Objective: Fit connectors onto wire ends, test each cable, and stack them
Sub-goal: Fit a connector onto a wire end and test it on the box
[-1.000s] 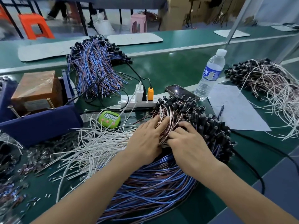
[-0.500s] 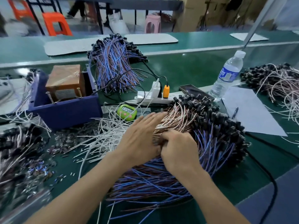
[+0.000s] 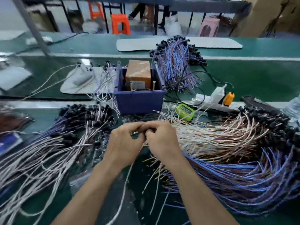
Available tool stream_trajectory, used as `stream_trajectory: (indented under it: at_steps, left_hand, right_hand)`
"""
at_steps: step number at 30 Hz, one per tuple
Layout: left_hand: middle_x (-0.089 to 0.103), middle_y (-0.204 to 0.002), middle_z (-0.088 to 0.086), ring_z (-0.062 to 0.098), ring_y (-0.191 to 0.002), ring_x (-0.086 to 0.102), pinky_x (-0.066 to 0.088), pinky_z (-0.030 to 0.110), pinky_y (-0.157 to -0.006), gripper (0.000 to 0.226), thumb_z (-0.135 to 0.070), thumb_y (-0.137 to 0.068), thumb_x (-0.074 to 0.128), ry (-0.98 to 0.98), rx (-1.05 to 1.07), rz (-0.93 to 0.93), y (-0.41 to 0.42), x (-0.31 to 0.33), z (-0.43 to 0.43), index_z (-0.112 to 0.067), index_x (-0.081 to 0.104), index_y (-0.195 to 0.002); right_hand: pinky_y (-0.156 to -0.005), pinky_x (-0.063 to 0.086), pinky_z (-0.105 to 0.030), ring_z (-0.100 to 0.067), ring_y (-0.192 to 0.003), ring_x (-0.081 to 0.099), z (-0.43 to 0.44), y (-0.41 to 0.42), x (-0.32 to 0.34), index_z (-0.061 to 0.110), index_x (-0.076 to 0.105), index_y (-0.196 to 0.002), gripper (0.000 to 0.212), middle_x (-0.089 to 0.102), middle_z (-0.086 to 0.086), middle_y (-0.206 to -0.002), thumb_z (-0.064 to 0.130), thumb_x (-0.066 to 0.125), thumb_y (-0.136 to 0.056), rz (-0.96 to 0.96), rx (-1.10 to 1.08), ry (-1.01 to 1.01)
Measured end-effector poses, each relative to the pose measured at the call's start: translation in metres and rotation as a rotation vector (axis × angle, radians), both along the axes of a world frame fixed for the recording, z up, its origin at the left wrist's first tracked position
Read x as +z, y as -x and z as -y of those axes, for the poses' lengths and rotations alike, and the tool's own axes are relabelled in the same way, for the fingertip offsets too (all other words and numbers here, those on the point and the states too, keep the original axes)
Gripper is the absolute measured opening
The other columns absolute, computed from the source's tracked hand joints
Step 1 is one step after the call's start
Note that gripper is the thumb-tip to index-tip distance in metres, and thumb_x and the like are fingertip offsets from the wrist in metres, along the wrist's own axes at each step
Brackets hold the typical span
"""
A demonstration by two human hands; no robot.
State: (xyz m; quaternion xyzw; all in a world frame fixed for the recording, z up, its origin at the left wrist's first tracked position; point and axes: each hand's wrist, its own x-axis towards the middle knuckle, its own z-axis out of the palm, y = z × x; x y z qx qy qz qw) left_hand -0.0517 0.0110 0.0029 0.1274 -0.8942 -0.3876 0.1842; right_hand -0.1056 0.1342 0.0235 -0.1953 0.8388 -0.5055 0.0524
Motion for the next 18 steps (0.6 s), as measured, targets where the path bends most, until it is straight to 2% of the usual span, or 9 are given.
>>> stream_trajectory:
  at_steps: [1,4,7,10,12,15,16,18]
  left_hand:
    - [0.076,-0.109,-0.02,-0.006,-0.099,0.065,0.044,0.003,-0.089,0.043,-0.026,-0.076,0.06,0.003,0.04,0.018,-0.005,0.0,0.011,-0.04,0.074,-0.114]
    - [0.077,-0.111,-0.013,0.01,-0.105,0.07,0.054,0.027,-0.096,0.04,-0.02,-0.083,0.065,0.065,0.172,0.07,-0.018,-0.002,0.044,-0.036,0.077,-0.117]
    - [0.076,-0.118,-0.004,0.02,-0.11,0.068,0.047,0.031,-0.099,0.039,-0.017,-0.085,0.074,0.165,0.33,0.118,-0.031,-0.007,0.076,-0.033,0.076,-0.121]
    - [0.071,-0.125,0.001,0.022,-0.114,0.063,0.044,0.032,-0.103,0.047,-0.018,-0.086,0.078,0.184,0.391,0.156,-0.045,-0.011,0.096,-0.03,0.071,-0.13]
    - [0.071,-0.125,-0.002,0.016,-0.113,0.063,0.044,0.026,-0.102,0.047,-0.017,-0.086,0.079,0.186,0.389,0.118,-0.051,-0.011,0.1,-0.032,0.07,-0.13]
    - [0.074,-0.112,-0.014,-0.011,-0.095,0.061,0.037,-0.001,-0.093,0.037,-0.011,-0.088,0.077,0.109,0.42,-0.071,-0.062,-0.008,0.102,-0.03,0.075,-0.12]
    - [0.073,-0.106,-0.018,-0.017,-0.092,0.06,0.036,-0.006,-0.088,0.036,-0.008,-0.089,0.075,0.083,0.452,-0.12,-0.066,-0.008,0.105,-0.029,0.076,-0.118]
    - [0.073,-0.104,-0.019,-0.021,-0.091,0.058,0.035,-0.007,-0.089,0.039,-0.003,-0.087,0.072,0.069,0.497,-0.129,-0.075,-0.008,0.113,-0.029,0.077,-0.116]
  right_hand:
    - [-0.075,0.051,-0.011,0.002,-0.079,0.068,0.013,-0.001,-0.001,0.019,0.082,-0.08,0.032,0.076,0.013,-0.079,-0.001,0.058,-0.075,0.015,0.026,0.006]
    - [-0.078,0.053,-0.015,0.0,-0.08,0.068,0.045,-0.002,-0.004,0.023,0.081,-0.084,0.032,0.076,0.014,-0.081,0.003,0.057,-0.079,0.034,0.072,-0.041]
    - [-0.088,0.052,-0.016,-0.004,-0.088,0.068,0.068,0.002,-0.007,0.024,0.081,-0.097,0.034,0.078,0.01,-0.093,0.004,0.056,-0.084,0.0,0.117,-0.151]
    - [-0.096,0.051,-0.021,-0.011,-0.1,0.069,0.088,0.007,-0.006,0.024,0.079,-0.108,0.036,0.077,0.005,-0.107,0.003,0.055,-0.09,0.042,0.184,-0.253]
    - [-0.093,0.055,-0.026,-0.011,-0.095,0.07,0.101,0.005,-0.005,0.026,0.079,-0.102,0.032,0.077,0.005,-0.103,0.005,0.057,-0.09,0.067,0.27,-0.308]
    - [-0.084,0.059,-0.029,-0.007,-0.082,0.071,0.117,-0.006,-0.004,0.027,0.08,-0.091,0.019,0.077,0.009,-0.086,0.016,0.066,-0.085,0.061,0.438,-0.334]
    - [-0.082,0.059,-0.028,-0.005,-0.08,0.07,0.121,-0.01,-0.004,0.028,0.08,-0.09,0.015,0.077,0.011,-0.084,0.02,0.07,-0.083,0.064,0.484,-0.334]
    - [-0.078,0.059,-0.031,-0.007,-0.078,0.069,0.126,-0.016,-0.008,0.031,0.077,-0.09,0.011,0.075,0.012,-0.081,0.027,0.075,-0.08,0.053,0.54,-0.394]
